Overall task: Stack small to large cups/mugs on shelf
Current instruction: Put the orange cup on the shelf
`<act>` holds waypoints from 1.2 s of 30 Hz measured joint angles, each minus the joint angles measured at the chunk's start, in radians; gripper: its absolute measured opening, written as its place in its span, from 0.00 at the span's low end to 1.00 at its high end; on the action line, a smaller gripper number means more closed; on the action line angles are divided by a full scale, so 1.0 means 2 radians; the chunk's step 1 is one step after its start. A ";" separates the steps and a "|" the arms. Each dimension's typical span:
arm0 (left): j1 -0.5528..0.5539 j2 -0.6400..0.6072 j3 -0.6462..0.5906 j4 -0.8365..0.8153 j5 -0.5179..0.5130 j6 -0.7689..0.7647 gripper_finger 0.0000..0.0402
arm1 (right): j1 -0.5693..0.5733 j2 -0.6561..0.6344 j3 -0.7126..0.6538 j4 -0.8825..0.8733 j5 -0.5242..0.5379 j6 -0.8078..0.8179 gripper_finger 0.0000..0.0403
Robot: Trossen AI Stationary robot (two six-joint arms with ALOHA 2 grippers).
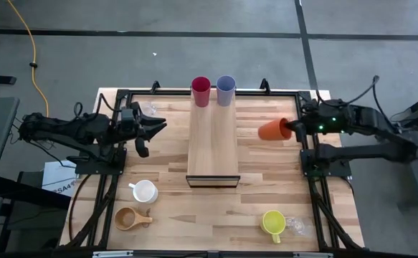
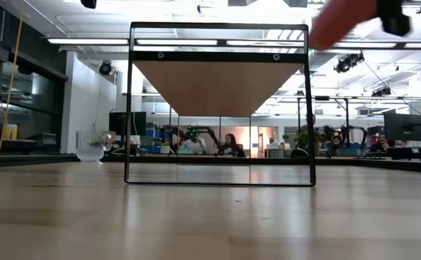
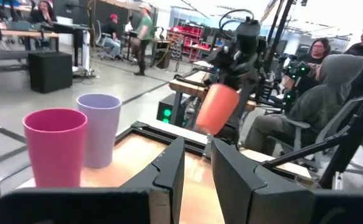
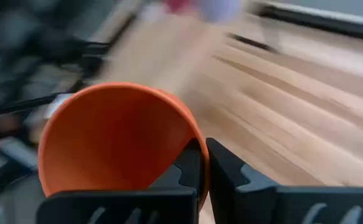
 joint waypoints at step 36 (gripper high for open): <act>0.000 0.009 0.000 0.040 0.067 0.002 0.17 | 0.062 0.105 0.030 0.254 0.044 -0.152 0.00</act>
